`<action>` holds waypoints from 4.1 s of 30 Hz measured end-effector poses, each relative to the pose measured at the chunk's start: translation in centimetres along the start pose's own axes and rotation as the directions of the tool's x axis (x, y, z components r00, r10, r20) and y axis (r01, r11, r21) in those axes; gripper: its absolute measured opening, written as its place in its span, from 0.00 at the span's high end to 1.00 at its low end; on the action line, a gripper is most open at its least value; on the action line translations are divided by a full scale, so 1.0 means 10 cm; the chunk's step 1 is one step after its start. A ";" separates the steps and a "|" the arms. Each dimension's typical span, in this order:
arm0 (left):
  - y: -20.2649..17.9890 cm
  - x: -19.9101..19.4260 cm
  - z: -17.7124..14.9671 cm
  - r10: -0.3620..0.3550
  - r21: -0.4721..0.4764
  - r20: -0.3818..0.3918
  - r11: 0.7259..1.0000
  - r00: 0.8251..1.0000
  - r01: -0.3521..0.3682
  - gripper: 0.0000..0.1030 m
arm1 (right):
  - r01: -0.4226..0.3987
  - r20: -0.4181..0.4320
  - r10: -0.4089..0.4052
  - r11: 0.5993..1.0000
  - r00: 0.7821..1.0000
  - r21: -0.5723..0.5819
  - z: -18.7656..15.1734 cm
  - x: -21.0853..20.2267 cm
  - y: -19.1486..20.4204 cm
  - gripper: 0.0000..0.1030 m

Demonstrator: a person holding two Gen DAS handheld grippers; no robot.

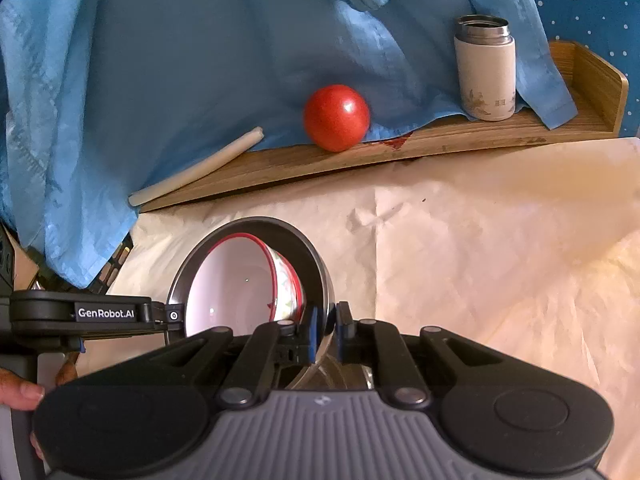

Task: Organize plates and bowls
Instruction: 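Lift the steel plate with the nested bowls using both grippers, then carry the steel plate with both grippers over the second steel plate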

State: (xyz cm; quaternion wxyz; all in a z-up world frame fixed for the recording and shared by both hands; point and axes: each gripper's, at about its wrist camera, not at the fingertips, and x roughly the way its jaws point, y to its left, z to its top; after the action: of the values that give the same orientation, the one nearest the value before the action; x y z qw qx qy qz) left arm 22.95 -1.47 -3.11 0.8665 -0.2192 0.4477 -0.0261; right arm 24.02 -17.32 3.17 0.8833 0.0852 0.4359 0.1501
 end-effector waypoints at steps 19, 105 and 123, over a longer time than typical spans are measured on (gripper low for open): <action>0.15 -0.12 -0.16 -0.010 0.014 -0.016 1.000 1.000 0.011 0.93 | 0.010 -0.001 -0.010 1.000 1.000 0.002 -0.19 -0.06 0.16 0.90; 0.16 0.14 -0.35 0.025 0.061 -0.166 0.998 0.986 -0.015 0.93 | 0.029 -0.149 -0.015 0.996 0.989 0.089 -0.38 0.06 -0.03 0.90; 0.16 0.18 -0.33 0.041 0.046 -0.175 0.998 0.984 -0.033 0.93 | 0.028 -0.167 -0.013 0.996 0.986 0.089 -0.37 0.13 -0.04 0.90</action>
State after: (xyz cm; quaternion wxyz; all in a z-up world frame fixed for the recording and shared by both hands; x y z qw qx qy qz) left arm 21.16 -1.63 -6.82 0.8286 -0.1890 0.5256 -0.0389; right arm 21.89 -17.18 -0.18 0.8406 0.1080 0.5153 0.1275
